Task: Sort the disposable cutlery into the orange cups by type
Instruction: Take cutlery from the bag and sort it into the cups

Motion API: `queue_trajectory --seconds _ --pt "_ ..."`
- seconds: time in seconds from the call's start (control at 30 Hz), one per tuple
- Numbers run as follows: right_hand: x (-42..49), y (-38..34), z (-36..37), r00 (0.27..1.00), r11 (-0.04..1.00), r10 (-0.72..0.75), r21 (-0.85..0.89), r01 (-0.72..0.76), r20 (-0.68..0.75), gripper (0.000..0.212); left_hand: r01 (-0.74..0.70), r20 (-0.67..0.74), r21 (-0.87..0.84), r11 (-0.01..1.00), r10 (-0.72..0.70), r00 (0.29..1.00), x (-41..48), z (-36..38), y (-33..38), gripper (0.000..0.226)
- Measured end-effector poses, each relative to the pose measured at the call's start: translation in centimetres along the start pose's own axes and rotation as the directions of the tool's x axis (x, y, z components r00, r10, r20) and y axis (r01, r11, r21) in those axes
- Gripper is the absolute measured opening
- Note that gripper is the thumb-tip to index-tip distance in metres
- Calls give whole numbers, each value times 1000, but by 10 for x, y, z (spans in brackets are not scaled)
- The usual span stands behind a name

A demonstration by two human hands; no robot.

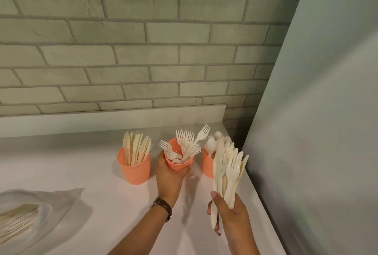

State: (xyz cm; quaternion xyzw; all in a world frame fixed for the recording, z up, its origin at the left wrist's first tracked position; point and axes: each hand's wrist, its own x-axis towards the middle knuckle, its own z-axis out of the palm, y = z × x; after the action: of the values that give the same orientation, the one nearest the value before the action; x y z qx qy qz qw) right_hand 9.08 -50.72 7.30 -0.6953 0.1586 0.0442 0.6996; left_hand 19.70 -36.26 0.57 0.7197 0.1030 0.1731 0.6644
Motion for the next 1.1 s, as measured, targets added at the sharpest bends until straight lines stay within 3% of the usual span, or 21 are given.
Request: queue_trajectory --seconds 0.17,0.5,0.6,0.67,0.73,0.77,0.83,0.93,1.03,1.1 --pt "0 1 5 1000 1000 2 -6 -2 26 10 -19 -51 -30 999 18 999 1 -4 -3 66" --pt "-2 1 6 999 1000 -15 -12 15 40 8 1 16 72 997 -2 1000 9 -4 -16 65" --pt "-2 1 6 999 1000 -17 -16 17 41 8 74 60 137 988 -83 995 10 -6 -24 64" --pt "-1 1 6 999 999 -16 -41 17 40 8 163 70 148 975 -175 982 0 -10 -26 77" --pt "-1 3 6 999 998 -13 -67 15 32 11 247 -18 125 961 -247 969 -23 -14 -13 82" --pt "0 5 6 1000 996 -10 -83 12 20 12 252 -81 100 962 -245 966 -38 -15 -3 73" --pt "0 7 8 1000 993 -26 -112 25 -6 14 85 -97 75 994 -77 992 -73 -18 28 47" --pt "-2 8 14 997 987 -81 -137 82 14 14 -108 127 92 990 96 987 -106 -21 72 18" --pt "-4 12 22 998 994 -56 -95 56 4 21 -86 224 94 992 63 973 -112 -16 82 23" --pt "-4 14 21 987 953 -160 -260 156 6 19 -20 199 60 998 8 980 -111 -14 87 20"
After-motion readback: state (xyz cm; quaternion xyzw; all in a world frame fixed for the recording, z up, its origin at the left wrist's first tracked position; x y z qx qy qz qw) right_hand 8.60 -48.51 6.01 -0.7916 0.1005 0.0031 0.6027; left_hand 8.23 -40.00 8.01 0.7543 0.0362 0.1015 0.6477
